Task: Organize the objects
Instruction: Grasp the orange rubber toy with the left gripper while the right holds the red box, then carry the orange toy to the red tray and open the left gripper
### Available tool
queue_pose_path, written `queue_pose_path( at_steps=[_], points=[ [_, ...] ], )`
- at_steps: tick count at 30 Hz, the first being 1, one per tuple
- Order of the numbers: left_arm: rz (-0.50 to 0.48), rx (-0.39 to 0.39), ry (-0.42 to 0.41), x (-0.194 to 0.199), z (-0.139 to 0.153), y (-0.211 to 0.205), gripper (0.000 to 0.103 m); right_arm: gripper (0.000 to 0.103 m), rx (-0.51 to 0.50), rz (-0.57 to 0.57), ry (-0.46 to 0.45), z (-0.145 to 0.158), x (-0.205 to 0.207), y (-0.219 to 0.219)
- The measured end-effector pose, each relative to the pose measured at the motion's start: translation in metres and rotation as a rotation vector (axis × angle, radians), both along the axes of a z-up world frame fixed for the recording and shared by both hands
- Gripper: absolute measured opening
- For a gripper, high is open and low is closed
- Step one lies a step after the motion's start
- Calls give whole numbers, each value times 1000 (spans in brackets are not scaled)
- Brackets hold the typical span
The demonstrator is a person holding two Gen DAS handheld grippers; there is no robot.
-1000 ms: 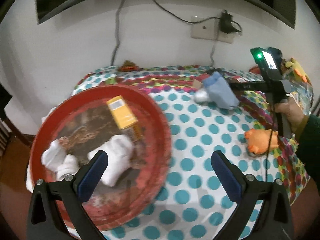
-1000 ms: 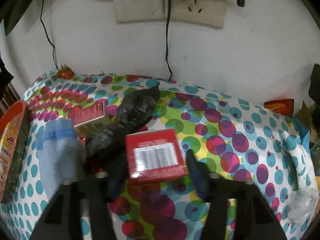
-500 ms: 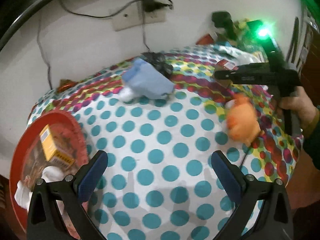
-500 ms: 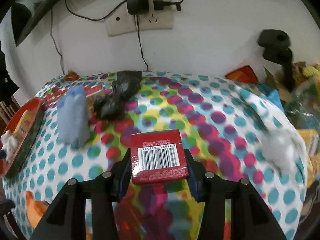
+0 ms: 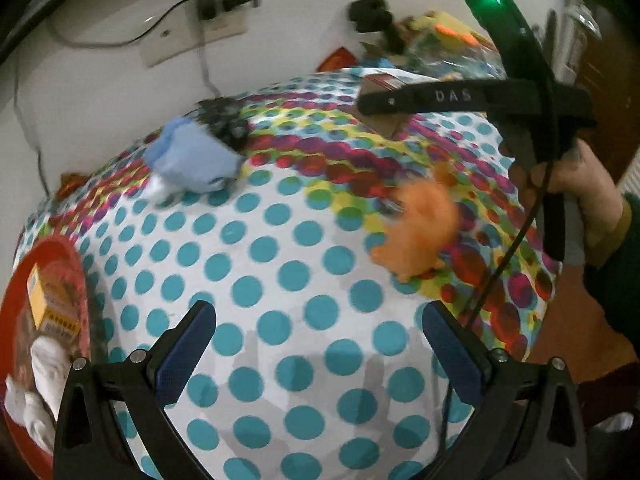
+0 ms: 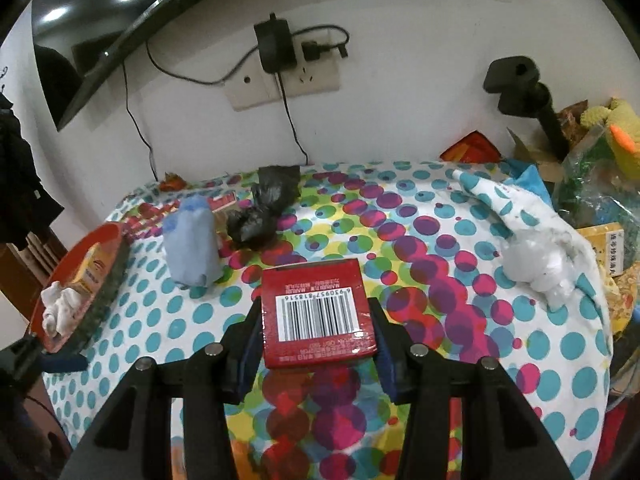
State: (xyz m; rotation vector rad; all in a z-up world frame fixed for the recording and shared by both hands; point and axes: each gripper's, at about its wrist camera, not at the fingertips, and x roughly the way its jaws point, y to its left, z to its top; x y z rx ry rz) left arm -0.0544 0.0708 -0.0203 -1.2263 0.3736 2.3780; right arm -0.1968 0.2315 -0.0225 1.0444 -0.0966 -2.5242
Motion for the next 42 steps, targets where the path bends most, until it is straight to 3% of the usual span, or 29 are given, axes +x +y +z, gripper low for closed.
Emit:
queue_pose_path(
  at_steps=[5, 10, 23, 32, 36, 42],
  points=[
    [-58, 4, -21, -2, -5, 25, 103, 48, -21, -46, -17, -2, 10, 23],
    [-45, 44, -40, -8, -11, 47, 103, 48, -37, -90, -35, -11, 20, 40],
    [101, 100, -40, -49, -13, 62, 100, 48, 29, -162, -30, -27, 18, 48],
    [47, 146, -91, -51, -19, 71, 46, 48, 29, -205, -48, -32, -4, 32],
    [59, 111, -77, -50, -16, 71, 45, 48, 43, -216, -48, -35, -9, 25],
    [102, 147, -72, -51, -2, 47, 45, 48, 68, -220, -42, -36, -13, 17]
  ],
)
